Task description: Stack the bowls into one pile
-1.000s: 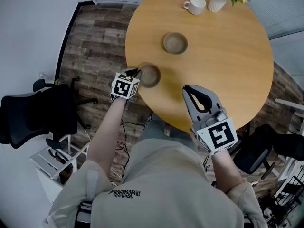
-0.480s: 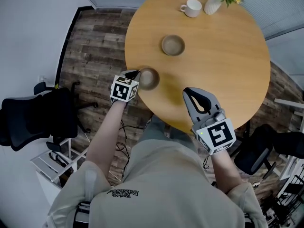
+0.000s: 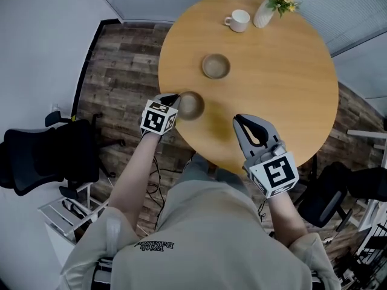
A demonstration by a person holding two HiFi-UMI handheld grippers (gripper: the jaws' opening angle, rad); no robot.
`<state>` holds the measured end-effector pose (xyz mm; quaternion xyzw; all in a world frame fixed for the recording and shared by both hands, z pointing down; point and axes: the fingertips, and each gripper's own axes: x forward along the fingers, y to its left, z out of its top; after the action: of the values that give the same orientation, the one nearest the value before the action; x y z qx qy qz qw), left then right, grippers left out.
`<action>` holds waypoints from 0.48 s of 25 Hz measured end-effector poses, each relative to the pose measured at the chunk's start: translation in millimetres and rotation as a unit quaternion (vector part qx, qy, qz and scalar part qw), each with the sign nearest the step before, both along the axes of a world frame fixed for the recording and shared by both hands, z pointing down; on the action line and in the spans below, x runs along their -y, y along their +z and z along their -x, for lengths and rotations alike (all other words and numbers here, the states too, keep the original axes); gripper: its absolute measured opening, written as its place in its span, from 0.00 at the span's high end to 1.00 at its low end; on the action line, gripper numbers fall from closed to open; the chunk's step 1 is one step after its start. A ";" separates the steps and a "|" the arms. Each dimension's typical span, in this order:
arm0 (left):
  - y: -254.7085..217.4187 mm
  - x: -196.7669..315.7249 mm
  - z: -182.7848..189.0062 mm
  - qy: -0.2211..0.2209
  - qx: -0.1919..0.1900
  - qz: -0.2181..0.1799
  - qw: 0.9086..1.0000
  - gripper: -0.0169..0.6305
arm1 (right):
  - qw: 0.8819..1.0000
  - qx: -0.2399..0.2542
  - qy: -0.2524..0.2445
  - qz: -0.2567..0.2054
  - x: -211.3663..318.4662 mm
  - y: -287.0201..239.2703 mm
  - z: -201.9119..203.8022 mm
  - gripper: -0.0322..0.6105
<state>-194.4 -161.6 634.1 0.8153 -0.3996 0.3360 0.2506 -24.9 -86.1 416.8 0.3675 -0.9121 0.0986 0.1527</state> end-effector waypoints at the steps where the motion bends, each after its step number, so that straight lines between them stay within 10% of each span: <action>1: -3.9 1.8 -2.2 0.002 0.000 -0.003 1.000 0.93 | 1.000 0.000 0.001 -0.001 -0.2 -1.4 -1.7 0.90; 12: -37.3 15.7 -15.7 0.022 0.010 -0.030 0.999 0.93 | 1.000 0.012 0.013 -0.024 0.4 -20.2 -11.6 0.90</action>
<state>-178.7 -177.4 596.8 0.8277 -0.3935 0.3374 0.2150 -13.3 -86.5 396.6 0.3815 -0.9111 0.0828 0.1321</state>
